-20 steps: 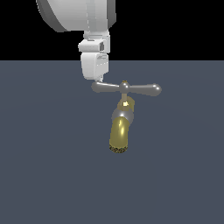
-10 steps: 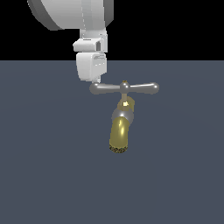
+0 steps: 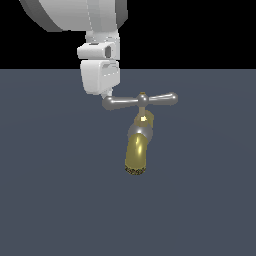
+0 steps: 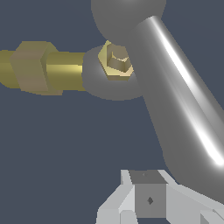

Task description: Turn on the faucet by rotating a designated handle.

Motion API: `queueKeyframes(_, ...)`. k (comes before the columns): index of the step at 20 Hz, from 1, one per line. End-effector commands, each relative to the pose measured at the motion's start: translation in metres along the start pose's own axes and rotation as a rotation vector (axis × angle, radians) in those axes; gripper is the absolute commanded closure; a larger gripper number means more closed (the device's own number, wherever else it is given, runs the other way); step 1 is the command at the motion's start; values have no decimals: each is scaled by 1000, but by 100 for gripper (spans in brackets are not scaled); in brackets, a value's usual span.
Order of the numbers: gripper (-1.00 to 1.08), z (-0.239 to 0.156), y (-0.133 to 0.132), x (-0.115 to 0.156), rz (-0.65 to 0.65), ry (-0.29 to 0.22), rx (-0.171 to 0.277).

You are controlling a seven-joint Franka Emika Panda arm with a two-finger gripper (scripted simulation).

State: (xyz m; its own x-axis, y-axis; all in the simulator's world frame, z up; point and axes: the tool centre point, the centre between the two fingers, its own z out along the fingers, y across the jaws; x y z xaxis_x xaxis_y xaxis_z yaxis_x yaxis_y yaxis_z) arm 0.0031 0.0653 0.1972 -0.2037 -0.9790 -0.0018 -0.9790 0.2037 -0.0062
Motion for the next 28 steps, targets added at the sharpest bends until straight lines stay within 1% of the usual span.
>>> queueKeyframes(1, 108, 0, 10, -1, -3, 1, -7)
queueKeyframes(5, 108, 0, 20, -2, -2, 2, -6)
queueKeyframes(6, 108, 0, 20, -2, -2, 2, -6)
queueKeyframes(7, 108, 0, 14, 3, 6, 6, 0)
queueKeyframes(28, 108, 0, 57, 31, 1, 3, -3)
